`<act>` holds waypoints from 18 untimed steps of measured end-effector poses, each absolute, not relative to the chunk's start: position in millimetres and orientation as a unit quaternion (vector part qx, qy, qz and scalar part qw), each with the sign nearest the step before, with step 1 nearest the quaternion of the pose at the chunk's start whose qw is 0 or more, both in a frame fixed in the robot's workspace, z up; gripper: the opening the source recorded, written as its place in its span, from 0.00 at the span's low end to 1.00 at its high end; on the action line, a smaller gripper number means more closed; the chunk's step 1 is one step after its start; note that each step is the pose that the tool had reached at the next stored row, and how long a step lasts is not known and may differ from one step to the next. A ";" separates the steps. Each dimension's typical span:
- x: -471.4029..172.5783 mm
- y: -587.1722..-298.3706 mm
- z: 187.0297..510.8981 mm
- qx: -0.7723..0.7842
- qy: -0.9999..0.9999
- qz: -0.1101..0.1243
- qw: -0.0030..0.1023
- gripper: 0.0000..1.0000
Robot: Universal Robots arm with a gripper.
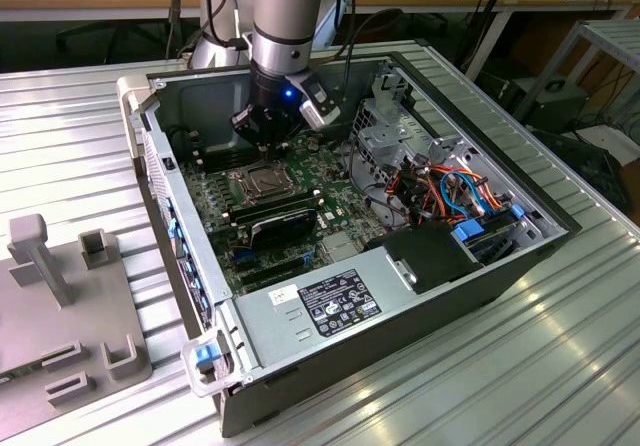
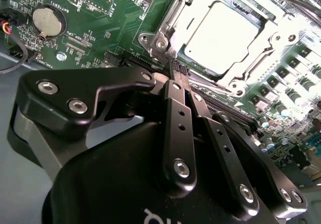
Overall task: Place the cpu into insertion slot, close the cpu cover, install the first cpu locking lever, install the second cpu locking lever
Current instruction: 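Install the first cpu locking lever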
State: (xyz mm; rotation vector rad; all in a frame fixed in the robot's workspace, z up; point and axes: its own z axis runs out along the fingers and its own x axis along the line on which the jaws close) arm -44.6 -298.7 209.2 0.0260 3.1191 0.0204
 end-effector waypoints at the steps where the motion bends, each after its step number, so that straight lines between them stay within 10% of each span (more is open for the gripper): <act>1: -44.4 -298.7 208.6 0.008 1.000 0.006 0.011 0.11; 18: -43.8 -300.8 205.0 0.008 1.000 0.006 0.011 0.11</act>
